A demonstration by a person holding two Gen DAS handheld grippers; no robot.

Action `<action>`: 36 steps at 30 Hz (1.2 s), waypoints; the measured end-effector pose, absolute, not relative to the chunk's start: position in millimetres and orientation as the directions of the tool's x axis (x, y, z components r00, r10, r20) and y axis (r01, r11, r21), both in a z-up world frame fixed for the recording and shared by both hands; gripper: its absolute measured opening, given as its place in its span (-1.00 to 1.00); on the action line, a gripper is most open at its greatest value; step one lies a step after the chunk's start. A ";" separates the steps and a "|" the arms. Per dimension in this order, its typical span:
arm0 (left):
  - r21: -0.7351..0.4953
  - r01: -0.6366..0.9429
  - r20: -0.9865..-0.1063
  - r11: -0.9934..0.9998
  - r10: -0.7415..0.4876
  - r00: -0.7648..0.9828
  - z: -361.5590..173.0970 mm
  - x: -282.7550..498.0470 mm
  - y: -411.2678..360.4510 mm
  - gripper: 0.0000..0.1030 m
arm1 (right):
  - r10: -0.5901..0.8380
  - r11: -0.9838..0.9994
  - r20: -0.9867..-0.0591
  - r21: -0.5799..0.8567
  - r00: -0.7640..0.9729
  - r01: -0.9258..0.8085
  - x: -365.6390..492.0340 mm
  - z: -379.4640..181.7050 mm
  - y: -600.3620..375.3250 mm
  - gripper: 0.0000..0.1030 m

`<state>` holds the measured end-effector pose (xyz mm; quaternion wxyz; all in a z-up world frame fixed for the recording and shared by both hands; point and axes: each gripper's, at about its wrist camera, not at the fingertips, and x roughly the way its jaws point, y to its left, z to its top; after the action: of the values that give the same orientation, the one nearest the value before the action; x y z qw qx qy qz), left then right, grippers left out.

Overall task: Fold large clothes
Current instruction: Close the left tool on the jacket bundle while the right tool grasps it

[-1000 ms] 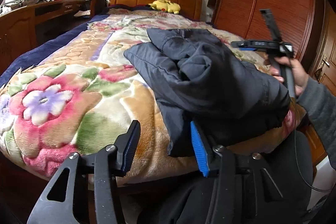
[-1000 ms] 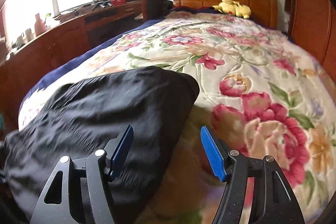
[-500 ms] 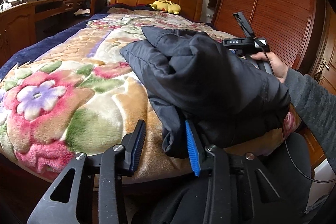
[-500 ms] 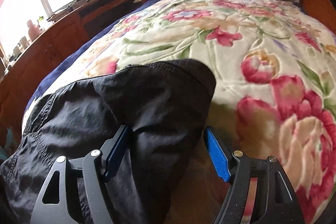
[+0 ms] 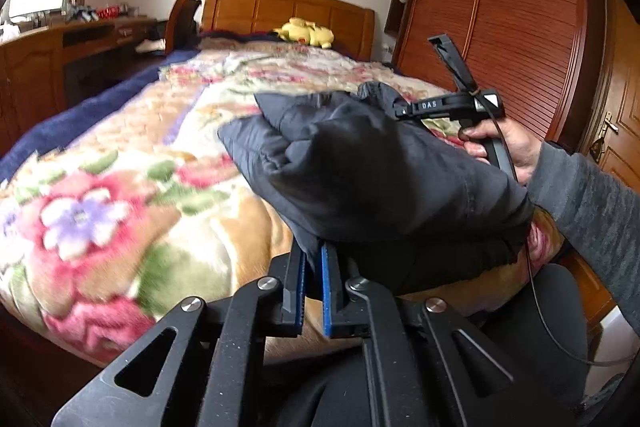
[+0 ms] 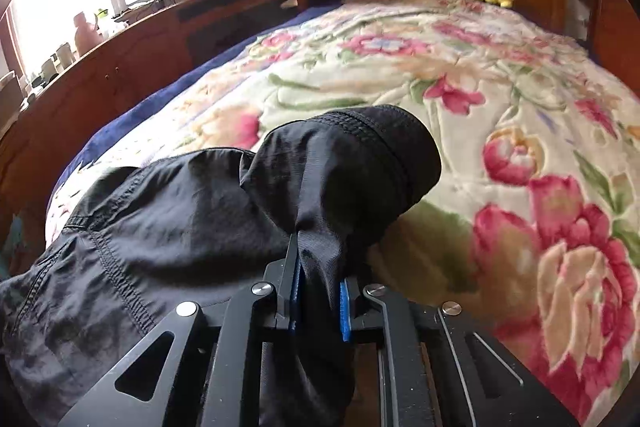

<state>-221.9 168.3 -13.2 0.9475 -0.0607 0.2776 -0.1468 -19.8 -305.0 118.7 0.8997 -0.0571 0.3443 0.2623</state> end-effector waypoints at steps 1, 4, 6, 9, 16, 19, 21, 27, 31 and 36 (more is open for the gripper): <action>-0.197 0.242 -0.498 0.950 -0.310 0.810 -10.8 -221.1 172.2 -0.87 | 0.429 0.857 -0.643 0.070 0.634 -0.510 -24.1 121.3 -302.1 -0.73; -0.203 0.224 -0.472 0.953 -0.296 0.830 -7.8 -216.5 189.9 -0.87 | 0.424 0.857 -0.621 0.041 0.659 -0.513 -28.7 128.2 -287.8 -0.74; -0.206 0.207 -0.462 0.956 -0.282 0.841 -9.4 -213.5 203.8 -0.87 | 0.421 0.854 -0.611 0.018 0.670 -0.520 -33.0 132.2 -278.0 -0.74; -0.203 0.184 -0.443 0.962 -0.257 0.859 -8.7 -206.5 227.8 -0.88 | 0.418 0.845 -0.609 -0.013 0.674 -0.535 -35.1 136.5 -258.3 -0.75; -0.209 0.115 -0.406 0.971 -0.194 0.893 -9.5 -192.5 285.3 -0.88 | 0.414 0.813 -0.605 -0.089 0.680 -0.575 -32.3 149.6 -196.4 -0.75; -0.192 0.064 -0.401 0.979 -0.138 0.906 -10.5 -187.7 315.1 -0.88 | 0.424 0.791 -0.604 -0.117 0.675 -0.601 -24.6 152.9 -157.6 -0.75; -0.187 0.027 -0.397 0.982 -0.100 0.912 -11.0 -186.3 339.6 -0.88 | 0.430 0.771 -0.605 -0.141 0.671 -0.621 -18.4 153.6 -128.1 -0.75; -0.169 -0.113 -0.395 0.979 0.038 0.918 -14.2 -180.6 407.0 -0.88 | 0.472 0.702 -0.600 -0.188 0.647 -0.687 0.3 152.7 -38.2 -0.76; -0.162 -0.199 -0.399 0.966 0.120 0.909 -19.0 -183.2 445.7 -0.88 | 0.506 0.663 -0.594 -0.195 0.625 -0.723 12.1 149.2 11.7 -0.76; -0.140 -0.273 -0.392 0.952 0.200 0.898 -16.5 -189.0 468.8 -0.88 | 0.551 0.629 -0.580 -0.183 0.600 -0.755 29.3 145.9 54.4 -0.76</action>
<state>-189.0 468.8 -16.5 0.9693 -0.0961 0.1903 0.1222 29.3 54.4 145.9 0.8693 -0.2103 0.2429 0.3756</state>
